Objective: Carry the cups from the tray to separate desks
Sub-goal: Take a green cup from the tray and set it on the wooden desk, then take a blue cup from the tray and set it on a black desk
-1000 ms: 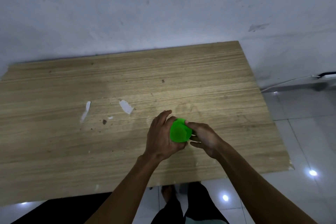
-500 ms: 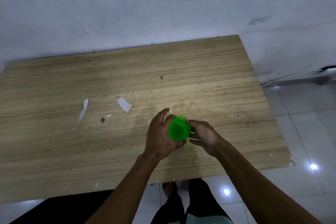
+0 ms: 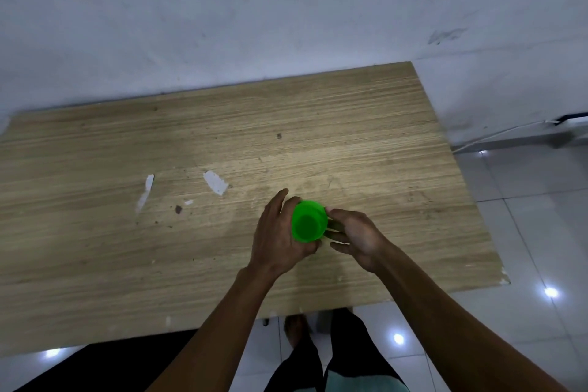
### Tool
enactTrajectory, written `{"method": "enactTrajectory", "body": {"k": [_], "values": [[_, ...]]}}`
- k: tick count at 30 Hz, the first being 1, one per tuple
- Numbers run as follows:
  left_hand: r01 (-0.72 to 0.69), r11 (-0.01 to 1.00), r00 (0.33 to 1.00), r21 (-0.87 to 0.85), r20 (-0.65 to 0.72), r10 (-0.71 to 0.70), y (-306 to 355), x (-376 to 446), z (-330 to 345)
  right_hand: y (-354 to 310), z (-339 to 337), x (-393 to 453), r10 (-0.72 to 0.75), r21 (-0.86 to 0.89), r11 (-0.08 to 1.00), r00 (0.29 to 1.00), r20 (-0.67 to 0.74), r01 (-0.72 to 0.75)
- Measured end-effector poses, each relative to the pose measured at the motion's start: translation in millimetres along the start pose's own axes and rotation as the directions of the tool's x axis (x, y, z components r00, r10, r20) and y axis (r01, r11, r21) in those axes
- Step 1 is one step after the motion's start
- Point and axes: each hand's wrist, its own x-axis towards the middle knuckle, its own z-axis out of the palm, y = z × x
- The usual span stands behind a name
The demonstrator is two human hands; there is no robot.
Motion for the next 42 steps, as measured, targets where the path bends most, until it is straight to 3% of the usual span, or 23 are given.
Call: {"method": "enactTrajectory", "body": {"k": [7,10,16,22,27,35,42], "values": [[0.045,0.996,0.992,0.071,0.111,-0.052,9,-5,-10,-3,-1,-14,-0.053,-0.002,0.999,0.995,-0.087,0.053],[0.044,0.994,0.995,0.102,0.089,-0.053,18,-8,-18,-7,-2,-27,-0.118,-0.003,0.993,0.982,-0.150,0.119],[-0.114,0.986,0.993,0.125,-0.014,0.116,53,-8,-32,-18,-20,-71,-0.278,-0.010,0.958,0.917,-0.288,0.287],[-0.324,0.935,0.944,0.143,-0.017,0.330,129,-6,-23,-27,-82,-132,-0.482,-0.119,0.867,0.754,-0.446,0.484],[-0.420,0.898,0.907,0.130,0.023,0.420,208,-14,18,-22,-164,-180,-0.542,-0.189,0.806,0.570,-0.617,0.561],[-0.592,0.802,0.801,0.074,0.163,0.576,358,-55,125,37,-320,-269,-0.594,-0.371,0.769,0.367,-0.716,0.521],[-0.723,0.690,0.661,-0.019,0.267,0.701,484,-119,243,129,-452,-355,-0.493,-0.379,0.807,0.164,-0.854,0.452]]}}
